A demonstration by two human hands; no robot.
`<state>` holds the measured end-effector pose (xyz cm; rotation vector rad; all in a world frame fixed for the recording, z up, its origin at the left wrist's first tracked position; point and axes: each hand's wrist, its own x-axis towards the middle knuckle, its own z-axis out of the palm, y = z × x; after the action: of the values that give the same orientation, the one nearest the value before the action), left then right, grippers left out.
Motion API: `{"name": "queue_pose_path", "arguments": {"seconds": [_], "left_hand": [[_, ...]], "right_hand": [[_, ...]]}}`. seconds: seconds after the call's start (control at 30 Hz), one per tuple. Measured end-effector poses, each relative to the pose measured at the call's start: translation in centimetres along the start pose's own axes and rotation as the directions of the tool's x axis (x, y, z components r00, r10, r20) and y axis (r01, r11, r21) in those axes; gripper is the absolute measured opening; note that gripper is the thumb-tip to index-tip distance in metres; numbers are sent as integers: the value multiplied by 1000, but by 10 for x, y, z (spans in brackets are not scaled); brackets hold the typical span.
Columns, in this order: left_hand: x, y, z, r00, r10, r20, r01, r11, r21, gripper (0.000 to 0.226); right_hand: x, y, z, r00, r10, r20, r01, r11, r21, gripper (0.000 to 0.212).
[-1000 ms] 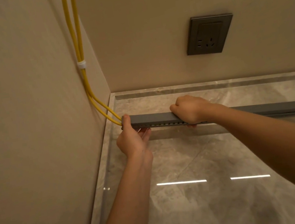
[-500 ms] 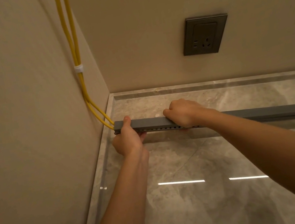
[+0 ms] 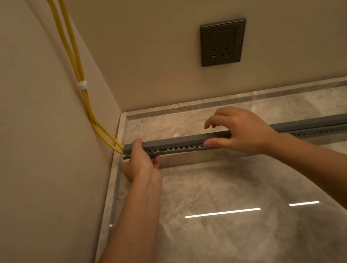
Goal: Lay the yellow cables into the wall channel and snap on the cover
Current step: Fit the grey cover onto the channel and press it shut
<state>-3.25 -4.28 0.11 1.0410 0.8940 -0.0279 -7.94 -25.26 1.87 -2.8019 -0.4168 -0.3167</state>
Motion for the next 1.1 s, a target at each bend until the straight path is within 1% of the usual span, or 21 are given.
{"name": "queue_pose_path", "arguments": {"seconds": [0.07, 0.1, 0.2, 0.27, 0.37, 0.47, 0.6, 0.63, 0.7, 0.73, 0.77, 0.8, 0.83, 0.87, 0.9, 0.93, 0.97, 1.0, 1.03, 1.07, 1.1], "left_hand": [[-2, -1, 1, 1000, -10, -1, 10, 1000, 5, 24], [-3, -1, 1, 1000, -14, -3, 14, 1000, 6, 24], [-6, -2, 0, 1000, -10, -7, 10, 1000, 10, 25], [-7, -3, -2, 1000, 0, -9, 0, 1000, 15, 27], [-9, -4, -6, 1000, 5, 13, -6, 1000, 21, 29], [-9, -2, -9, 996, -14, 85, 13, 1000, 17, 35], [-9, -4, -20, 972, -4, 237, 6, 1000, -9, 48], [-11, -6, -23, 968, 27, 251, -24, 1000, -15, 46], [-16, -17, -29, 965, 144, 217, -142, 990, -22, 36], [-20, -25, -32, 957, 228, 177, -230, 973, -10, 32], [-25, -33, -34, 930, 343, 135, -349, 937, 24, 31], [-29, -40, -37, 866, 487, 112, -498, 862, 96, 33], [-33, -48, -39, 765, 627, 145, -644, 741, 192, 37], [-36, -53, -39, 642, 730, 236, -764, 580, 284, 41], [-38, -56, -39, 515, 776, 365, -849, 402, 342, 44], [-38, -57, -36, 393, 764, 512, -904, 218, 368, 47], [-38, -57, -33, 269, 710, 650, -934, 28, 356, 51], [-37, -56, -29, 154, 629, 762, -936, -154, 316, 55], [-36, -54, -25, 62, 531, 845, -914, -311, 262, 58], [-36, -53, -22, 2, 429, 903, -875, -436, 209, 60], [-35, -51, -17, -28, 337, 941, -835, -525, 164, 61]], "right_hand": [[-13, 0, 0, 992, -106, -71, 97, 988, -119, 50], [-20, -1, 3, 988, -135, -76, 120, 976, -181, 49], [-34, -6, 15, 989, -118, -92, 87, 954, -288, 49], [-39, -10, 23, 979, -93, -179, 36, 953, -300, 45], [-40, -14, 30, 946, -102, -309, -1, 949, -315, 32], [-38, -17, 32, 925, -92, -370, -35, 946, -323, 26], [-37, -18, 28, 913, -73, -400, -40, 963, -268, 24], [-36, -18, 26, 913, -71, -402, -39, 965, -261, 24], [-35, -18, 24, 915, -70, -397, -35, 967, -253, 24], [-34, -17, 23, 918, -71, -391, -32, 968, -250, 25], [-34, -16, 22, 920, -75, -384, -25, 968, -248, 25], [-34, -16, 21, 923, -80, -375, -15, 969, -246, 26], [-33, -16, 20, 926, -86, -368, -6, 970, -243, 26], [-33, -16, 19, 927, -92, -363, 3, 971, -240, 27], [-33, -16, 18, 927, -98, -361, 9, 971, -239, 28], [-33, -16, 17, 927, -101, -361, 12, 970, -241, 27], [-33, -16, 16, 927, -103, -361, 13, 970, -244, 27], [-33, -15, 16, 928, -104, -359, 14, 969, -245, 26], [-34, -15, 16, 930, -102, -354, 14, 970, -243, 25], [-34, -15, 17, 932, -99, -348, 14, 971, -240, 24], [-34, -14, 17, 934, -98, -344, 14, 971, -240, 24]]}}
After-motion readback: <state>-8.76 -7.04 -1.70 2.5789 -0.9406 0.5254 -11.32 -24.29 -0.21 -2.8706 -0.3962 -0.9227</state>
